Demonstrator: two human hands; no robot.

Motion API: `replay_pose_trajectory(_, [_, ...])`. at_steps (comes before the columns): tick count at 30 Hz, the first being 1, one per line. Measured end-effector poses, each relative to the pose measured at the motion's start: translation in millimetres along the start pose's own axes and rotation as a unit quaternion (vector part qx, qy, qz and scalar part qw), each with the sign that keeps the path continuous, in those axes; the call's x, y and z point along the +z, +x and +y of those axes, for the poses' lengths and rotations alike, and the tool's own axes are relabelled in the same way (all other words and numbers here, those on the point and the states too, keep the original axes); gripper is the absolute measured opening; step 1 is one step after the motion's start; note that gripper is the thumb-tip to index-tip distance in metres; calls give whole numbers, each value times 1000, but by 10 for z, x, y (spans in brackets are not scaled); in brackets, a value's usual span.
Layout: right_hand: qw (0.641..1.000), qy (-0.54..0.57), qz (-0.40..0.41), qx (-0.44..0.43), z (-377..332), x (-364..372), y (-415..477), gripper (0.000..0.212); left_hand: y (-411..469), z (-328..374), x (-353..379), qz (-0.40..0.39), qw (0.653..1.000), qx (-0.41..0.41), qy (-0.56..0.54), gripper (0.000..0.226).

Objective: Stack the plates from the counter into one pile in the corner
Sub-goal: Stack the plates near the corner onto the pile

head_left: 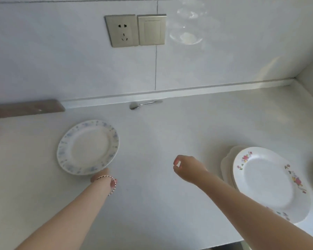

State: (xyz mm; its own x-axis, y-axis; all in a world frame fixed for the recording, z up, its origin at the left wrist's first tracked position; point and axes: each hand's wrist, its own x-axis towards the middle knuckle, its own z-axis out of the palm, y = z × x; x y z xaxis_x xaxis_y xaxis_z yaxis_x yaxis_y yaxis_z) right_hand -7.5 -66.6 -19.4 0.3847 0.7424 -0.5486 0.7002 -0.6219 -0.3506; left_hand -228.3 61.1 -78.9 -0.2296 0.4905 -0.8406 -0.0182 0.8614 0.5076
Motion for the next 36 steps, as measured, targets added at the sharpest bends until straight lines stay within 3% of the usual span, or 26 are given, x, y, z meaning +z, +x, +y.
replay_pose_trajectory(4, [1000, -11, -13, -5, -346, 142, 189, 27, 195, 228, -259, 32, 977, -20, -208, 27])
replay_pose_trajectory(9, [999, -14, -25, 21, -457, 324, 291, 27, 357, 257, -361, -5, 966, -21, -259, 31])
replay_pose_trajectory(12, [999, -16, -21, 45, -377, 374, 269, 27, 383, 222, -316, 21, 969, 11, -246, 32])
replay_pose_trajectory(17, [995, -4, 3, 96, -84, 356, 125, 27, 356, 304, -262, -43, 967, -12, -249, 23])
replay_pose_trajectory(23, [983, 62, 50, 164, 459, 236, -224, 24, -184, 201, 116, -209, 970, 13, -123, 24])
replay_pose_trajectory(27, [969, 98, 108, 200, 865, 85, -557, 29, -723, 26, 534, -315, 948, 44, -15, 30])
replay_pose_trajectory(33, [935, 159, 167, 269, 1632, -5, -1129, 15, -1525, -401, 1187, -387, 908, 101, 126, 27])
replay_pose_trajectory(36, [921, 185, 182, 289, 1994, -1, -1429, 19, -1866, -683, 1467, -408, 886, 120, 187, 28])
